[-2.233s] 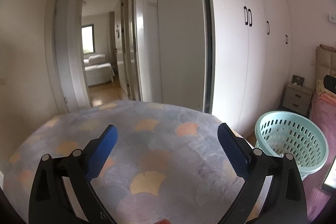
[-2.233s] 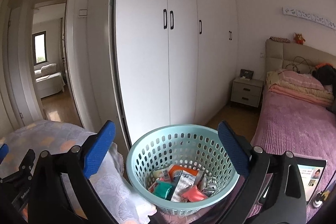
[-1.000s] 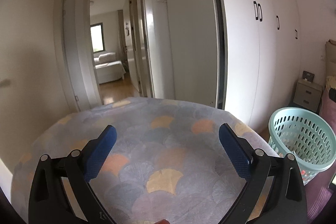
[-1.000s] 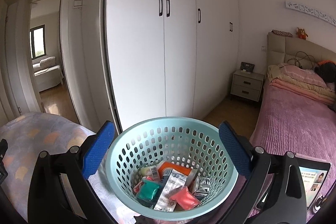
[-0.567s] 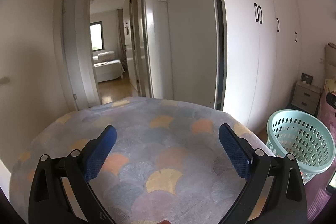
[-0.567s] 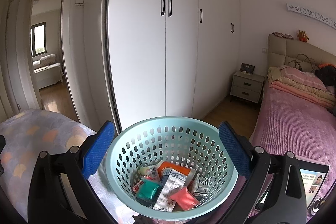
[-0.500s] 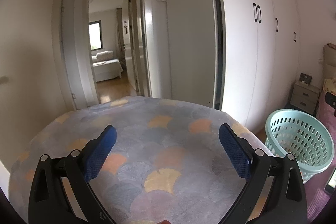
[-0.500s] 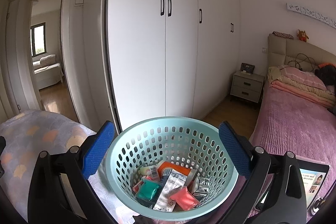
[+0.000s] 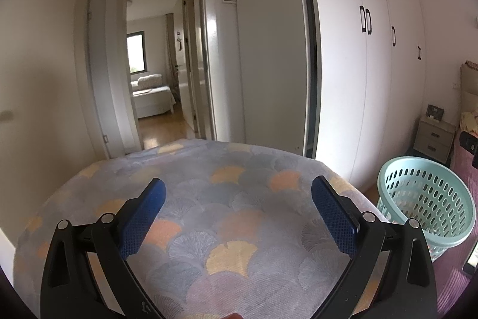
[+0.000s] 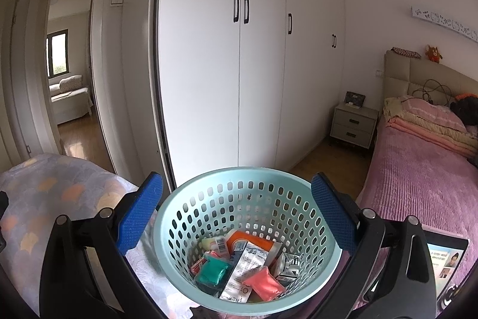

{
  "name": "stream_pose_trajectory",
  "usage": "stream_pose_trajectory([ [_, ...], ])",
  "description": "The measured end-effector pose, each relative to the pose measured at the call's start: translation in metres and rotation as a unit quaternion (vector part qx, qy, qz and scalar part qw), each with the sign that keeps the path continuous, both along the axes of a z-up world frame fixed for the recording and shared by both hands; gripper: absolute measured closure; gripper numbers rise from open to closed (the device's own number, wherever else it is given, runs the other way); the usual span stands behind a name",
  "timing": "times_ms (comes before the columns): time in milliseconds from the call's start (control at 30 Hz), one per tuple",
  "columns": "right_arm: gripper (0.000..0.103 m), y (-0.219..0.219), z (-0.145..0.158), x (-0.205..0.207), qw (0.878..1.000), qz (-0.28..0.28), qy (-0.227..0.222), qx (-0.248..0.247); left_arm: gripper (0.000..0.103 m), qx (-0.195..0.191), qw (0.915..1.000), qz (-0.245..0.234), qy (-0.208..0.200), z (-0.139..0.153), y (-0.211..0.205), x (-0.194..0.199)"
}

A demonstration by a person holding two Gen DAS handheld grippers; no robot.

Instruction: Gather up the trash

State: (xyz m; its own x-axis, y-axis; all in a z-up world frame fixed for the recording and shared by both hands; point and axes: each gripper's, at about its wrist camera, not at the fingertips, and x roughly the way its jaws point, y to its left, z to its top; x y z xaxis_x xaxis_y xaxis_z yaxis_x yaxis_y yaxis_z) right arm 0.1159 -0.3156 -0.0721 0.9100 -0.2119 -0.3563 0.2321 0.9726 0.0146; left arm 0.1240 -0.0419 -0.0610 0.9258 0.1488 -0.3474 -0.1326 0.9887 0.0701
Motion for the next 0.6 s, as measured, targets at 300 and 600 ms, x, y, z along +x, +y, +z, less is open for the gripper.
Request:
stream_pose_trajectory([
  [300, 0.008, 0.004, 0.002, -0.004, 1.000, 0.001, -0.003, -0.005, 0.008, -0.003, 1.0000, 0.005, 0.002, 0.000, 0.001, -0.001],
  [600, 0.008, 0.012, 0.014, -0.029, 1.000, 0.001, -0.021, -0.015, 0.008, -0.007, 1.0000, 0.005, -0.004, 0.002, 0.002, -0.005],
])
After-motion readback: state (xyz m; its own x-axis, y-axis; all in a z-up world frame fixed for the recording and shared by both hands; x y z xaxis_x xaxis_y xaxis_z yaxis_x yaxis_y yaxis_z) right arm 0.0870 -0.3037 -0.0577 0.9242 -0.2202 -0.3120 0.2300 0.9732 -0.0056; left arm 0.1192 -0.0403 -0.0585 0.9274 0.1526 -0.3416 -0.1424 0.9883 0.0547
